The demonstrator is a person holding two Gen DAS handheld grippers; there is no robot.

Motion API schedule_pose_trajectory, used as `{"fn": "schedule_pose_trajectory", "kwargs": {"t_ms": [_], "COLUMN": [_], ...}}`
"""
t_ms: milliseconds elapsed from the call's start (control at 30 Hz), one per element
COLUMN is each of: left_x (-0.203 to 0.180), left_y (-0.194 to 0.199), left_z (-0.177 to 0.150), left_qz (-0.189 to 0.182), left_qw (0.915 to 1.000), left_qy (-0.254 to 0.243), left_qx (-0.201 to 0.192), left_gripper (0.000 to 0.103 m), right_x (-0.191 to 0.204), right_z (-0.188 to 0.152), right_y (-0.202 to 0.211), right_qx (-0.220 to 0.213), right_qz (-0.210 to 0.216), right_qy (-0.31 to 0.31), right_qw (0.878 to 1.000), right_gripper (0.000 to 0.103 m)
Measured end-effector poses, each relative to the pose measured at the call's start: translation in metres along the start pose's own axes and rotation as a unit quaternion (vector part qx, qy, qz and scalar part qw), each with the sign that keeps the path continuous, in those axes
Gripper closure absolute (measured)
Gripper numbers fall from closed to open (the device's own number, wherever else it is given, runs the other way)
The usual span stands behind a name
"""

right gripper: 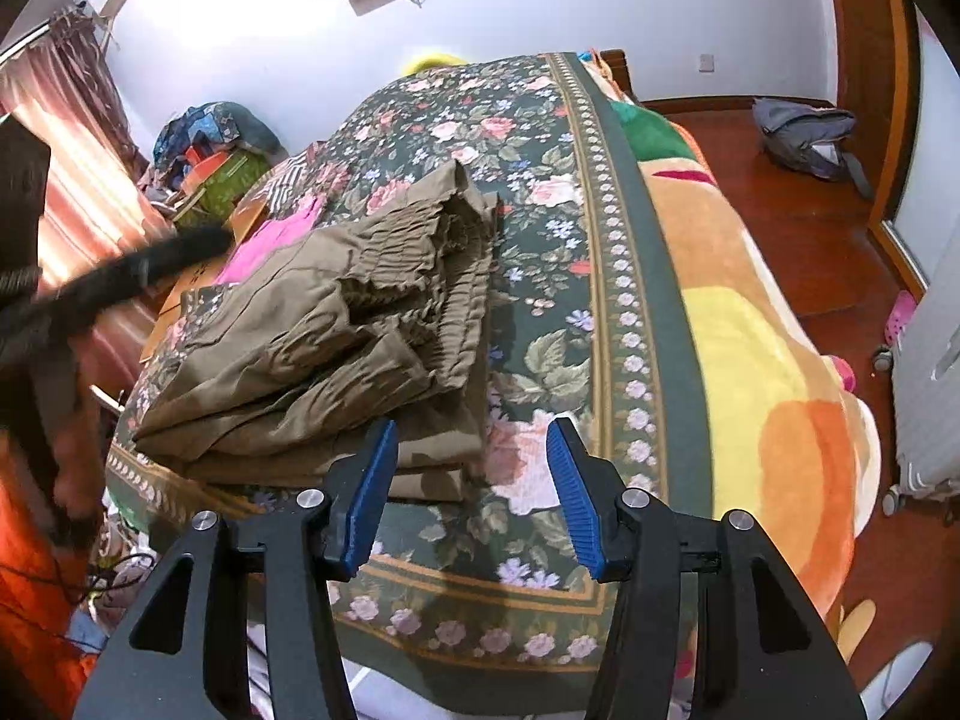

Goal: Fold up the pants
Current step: 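Lay the waistband over the pants with the left gripper and release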

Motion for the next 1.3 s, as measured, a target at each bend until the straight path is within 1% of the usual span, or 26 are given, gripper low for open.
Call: {"fn": "schedule_pose_trajectory", "kwargs": {"t_ms": [33, 100, 167, 233, 267, 300, 367, 400, 467, 500, 667, 800, 933, 1133, 1167, 1200, 1300], "left_x": [0.011, 0.039, 0.056, 0.080, 0.090, 0.102, 0.117, 0.125, 0.134, 0.138, 0.148, 0.151, 0.154, 0.152, 0.152, 0.153, 0.158], "left_y": [-0.003, -0.019, -0.036, -0.065, -0.077, -0.092, -0.107, -0.113, -0.113, -0.110, -0.091, -0.074, -0.051, -0.027, -0.024, -0.021, -0.014], "left_z": [0.003, 0.008, 0.010, 0.007, 0.003, -0.003, -0.015, -0.024, -0.033, -0.036, -0.050, -0.065, -0.081, -0.097, -0.100, -0.102, -0.104], "left_qz": [0.010, 0.039, 0.047, 0.083, 0.095, 0.099, 0.100, 0.090, 0.070, 0.066, 0.068, 0.075, 0.091, 0.123, 0.126, 0.124, 0.116], "left_qw": [0.9999, 0.9990, 0.9982, 0.9938, 0.9914, 0.9892, 0.9859, 0.9857, 0.9874, 0.9878, 0.9881, 0.9881, 0.9875, 0.9835, 0.9825, 0.9816, 0.9799], "left_qy": [0.001, 0.005, -0.001, -0.008, -0.008, -0.002, 0.012, 0.026, 0.049, 0.055, 0.064, 0.066, 0.066, 0.082, 0.094, 0.106, 0.129], "left_qx": [0.001, 0.022, 0.039, 0.074, 0.089, 0.109, 0.134, 0.140, 0.133, 0.129, 0.122, 0.117, 0.111, 0.104, 0.100, 0.098, 0.098], "left_gripper": [0.009, 0.009, 0.008, 0.008, 0.008, 0.008, 0.008, 0.008, 0.008, 0.008, 0.008, 0.008, 0.008, 0.008, 0.008, 0.008, 0.008], "right_x": [0.003, 0.009, 0.016, 0.023, 0.027, 0.032, 0.038, 0.040, 0.041, 0.040, 0.035, 0.029, 0.025, 0.033, 0.035, 0.036, 0.039], "right_z": [-0.001, -0.003, -0.004, -0.005, -0.006, -0.007, -0.009, -0.010, -0.009, -0.008, 0.005, 0.022, 0.048, 0.083, 0.091, 0.097, 0.117], "right_y": [-0.001, -0.004, -0.005, -0.006, -0.007, -0.010, -0.015, -0.018, -0.024, -0.028, -0.046, -0.064, -0.089, -0.122, -0.129, -0.133, -0.140], "right_qx": [0.002, 0.007, 0.009, 0.011, 0.014, 0.017, 0.022, 0.023, 0.027, 0.030, 0.040, 0.042, 0.041, 0.037, 0.034, 0.031, 0.013], "right_qz": [0.002, 0.006, 0.011, 0.018, 0.024, 0.026, 0.024, 0.022, 0.024, 0.025, 0.005, -0.003, -0.010, -0.007, -0.009, -0.014, -0.052], "right_qy": [0.002, 0.006, 0.008, 0.008, 0.009, 0.012, 0.024, 0.028, 0.030, 0.031, 0.048, 0.057, 0.076, 0.115, 0.122, 0.128, 0.150], "right_qw": [1.000, 1.000, 1.000, 1.000, 1.000, 0.999, 0.999, 0.999, 0.999, 0.999, 0.998, 0.997, 0.996, 0.993, 0.992, 0.991, 0.987], "right_gripper": [0.055, 0.055, 0.055, 0.055, 0.055, 0.055, 0.052, 0.051, 0.050, 0.050, 0.049, 0.048, 0.048, 0.048, 0.048, 0.048, 0.048]}}
Point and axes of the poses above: each gripper's, at about its wrist camera, not at the fingertips, and y roughly against the way its jaws point, x to its left, z to its top, the point moved 5 cm from there along -y, roughly the way its jaws point, and after that the axes turned 9 degrees about -z, right-handed, at the moved point
